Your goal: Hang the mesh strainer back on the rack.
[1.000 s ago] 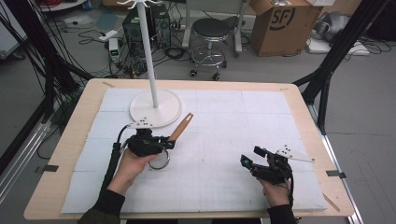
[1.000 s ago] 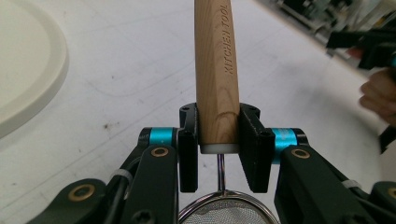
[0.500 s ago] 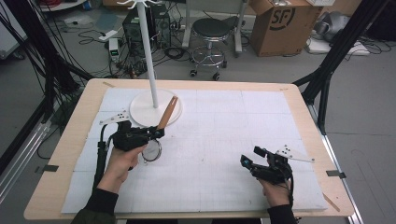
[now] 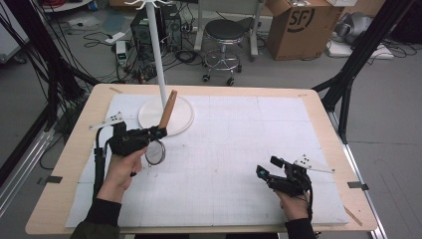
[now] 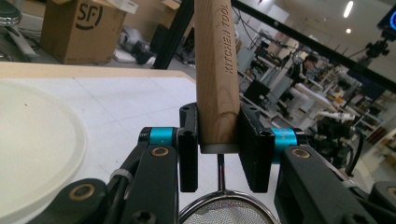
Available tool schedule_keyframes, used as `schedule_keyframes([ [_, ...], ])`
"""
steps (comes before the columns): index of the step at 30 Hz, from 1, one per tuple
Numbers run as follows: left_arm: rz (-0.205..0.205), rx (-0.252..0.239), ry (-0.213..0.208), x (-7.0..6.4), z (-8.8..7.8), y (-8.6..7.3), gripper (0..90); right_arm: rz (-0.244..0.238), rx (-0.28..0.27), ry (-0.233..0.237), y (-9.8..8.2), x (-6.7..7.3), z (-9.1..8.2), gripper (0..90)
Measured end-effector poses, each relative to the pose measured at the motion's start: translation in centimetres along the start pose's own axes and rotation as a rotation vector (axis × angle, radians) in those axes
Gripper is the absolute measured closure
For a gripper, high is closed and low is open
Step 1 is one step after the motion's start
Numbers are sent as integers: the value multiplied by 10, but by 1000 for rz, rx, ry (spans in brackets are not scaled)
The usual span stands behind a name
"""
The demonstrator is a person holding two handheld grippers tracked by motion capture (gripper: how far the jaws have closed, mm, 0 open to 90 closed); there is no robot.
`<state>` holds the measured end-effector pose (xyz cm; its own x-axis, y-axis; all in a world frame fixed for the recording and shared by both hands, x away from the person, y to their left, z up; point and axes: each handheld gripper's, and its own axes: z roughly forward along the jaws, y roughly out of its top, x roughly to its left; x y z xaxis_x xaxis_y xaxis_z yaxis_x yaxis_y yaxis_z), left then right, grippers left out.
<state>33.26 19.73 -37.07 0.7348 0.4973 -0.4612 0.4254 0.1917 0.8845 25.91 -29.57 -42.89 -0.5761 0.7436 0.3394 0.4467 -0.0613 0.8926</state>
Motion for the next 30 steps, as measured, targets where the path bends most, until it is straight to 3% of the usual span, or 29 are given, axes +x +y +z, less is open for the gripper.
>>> schedule_keyframes([
  [6, 0, -84, -9, -1, -1, 14, 713, 5, -5, 5, 0, -3, 1, 183],
  [14, 14, -115, 5, 1, -2, 30, 714, 21, -2, 11, 0, -6, 1, 183],
  [17, 3, -149, 2, 4, -4, 31, 714, 25, -10, 8, 0, -8, 0, 183],
  [21, 12, -156, 20, 5, -2, 32, 714, 24, -13, 9, 0, -9, 0, 183],
  [24, 10, -172, 3, 4, 0, 36, 714, 25, -9, 10, 0, -9, 1, 183],
  [27, 25, -183, 8, 1, 1, 45, 714, 22, -12, 10, -1, -9, 1, 183],
  [30, 13, -209, 8, 2, -2, 50, 713, 30, -9, 10, -1, -10, 0, 182],
])
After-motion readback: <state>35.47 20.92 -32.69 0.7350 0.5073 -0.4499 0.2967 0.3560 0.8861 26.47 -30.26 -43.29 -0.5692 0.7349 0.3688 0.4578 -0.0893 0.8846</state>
